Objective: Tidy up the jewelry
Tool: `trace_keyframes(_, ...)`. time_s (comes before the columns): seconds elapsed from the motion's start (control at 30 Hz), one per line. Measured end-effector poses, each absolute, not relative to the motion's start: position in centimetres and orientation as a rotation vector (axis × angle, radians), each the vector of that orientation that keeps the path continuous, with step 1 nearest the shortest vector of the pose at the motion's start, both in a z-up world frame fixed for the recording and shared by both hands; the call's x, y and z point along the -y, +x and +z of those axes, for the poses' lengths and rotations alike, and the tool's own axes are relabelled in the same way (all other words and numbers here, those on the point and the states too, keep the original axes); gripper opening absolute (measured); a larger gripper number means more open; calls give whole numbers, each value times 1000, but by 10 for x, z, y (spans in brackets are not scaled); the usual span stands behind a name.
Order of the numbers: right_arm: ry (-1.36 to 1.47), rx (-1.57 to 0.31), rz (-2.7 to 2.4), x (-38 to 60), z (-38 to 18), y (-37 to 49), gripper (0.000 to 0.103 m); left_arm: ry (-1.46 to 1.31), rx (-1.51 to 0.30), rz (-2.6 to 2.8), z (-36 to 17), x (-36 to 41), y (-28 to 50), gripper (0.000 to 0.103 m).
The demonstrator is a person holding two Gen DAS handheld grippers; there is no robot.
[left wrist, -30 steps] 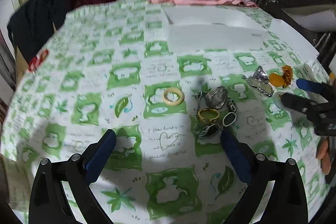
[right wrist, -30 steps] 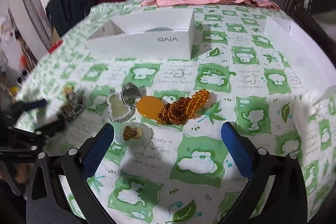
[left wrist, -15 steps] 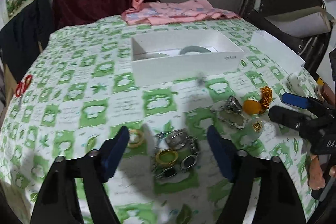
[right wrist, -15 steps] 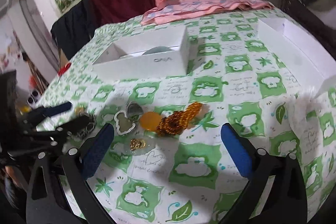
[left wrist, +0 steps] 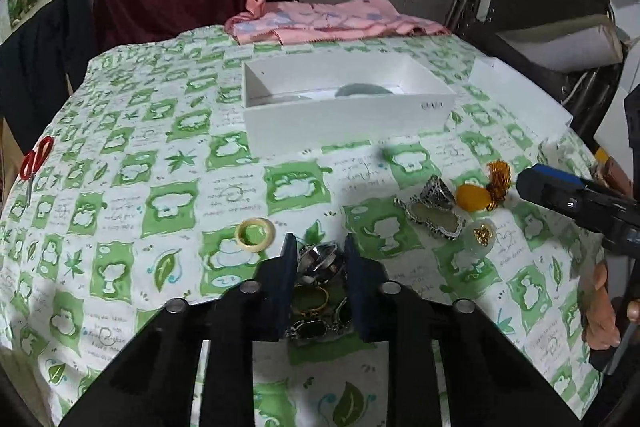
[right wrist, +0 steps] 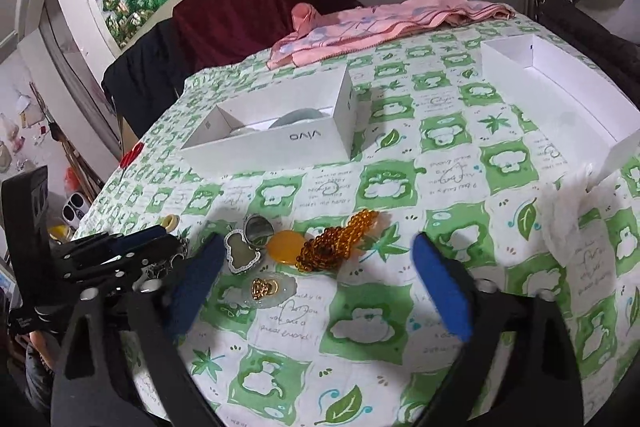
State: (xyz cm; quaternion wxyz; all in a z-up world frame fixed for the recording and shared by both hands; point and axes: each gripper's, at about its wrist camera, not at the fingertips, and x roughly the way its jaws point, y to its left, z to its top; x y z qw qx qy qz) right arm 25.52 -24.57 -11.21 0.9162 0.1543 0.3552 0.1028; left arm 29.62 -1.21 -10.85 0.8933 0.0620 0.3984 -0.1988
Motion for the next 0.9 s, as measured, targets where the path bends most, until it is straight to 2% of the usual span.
trace_keyframes(0.07, 337, -737, 217, 248, -113, 256, 76, 95, -815, -406, -104, 4, 297, 13)
trace_keyframes(0.27, 387, -760, 220, 256, -118, 259, 75, -2, -806, -380, -97, -20, 302, 13)
trace_keyframes(0.47, 331, -804, 226, 241, -123, 266, 66, -77, -808, -371, -93, -41, 307, 12)
trace_keyframes(0.53, 281, -831, 205, 233, -125, 272, 57, -105, -819, -376, -94, -45, 309, 12)
trace_keyframes(0.57, 250, -830, 196, 228, -124, 273, 50, -114, -826, -389, -94, -46, 309, 12)
trace_keyframes(0.6, 239, -837, 208, 225, -125, 275, 33, -117, -830, -398, -95, -46, 309, 12)
trace_keyframes(0.63, 248, -837, 224, 225, -127, 274, 25, -115, -832, -407, -95, -45, 308, 12)
trace_keyframes(0.7, 267, -829, 230, 229, -127, 274, 23, -102, -835, -433, -96, -39, 305, 12)
trace_keyframes(0.77, 290, -825, 236, 232, -128, 274, 22, -84, -833, -466, -96, -30, 301, 18)
trace_keyframes(0.83, 287, -816, 240, 232, -126, 273, 22, -54, -823, -478, -95, -22, 296, 40)
trace_keyframes(0.9, 280, -809, 240, 230, -125, 271, 22, -5, -812, -470, -96, -14, 293, 40)
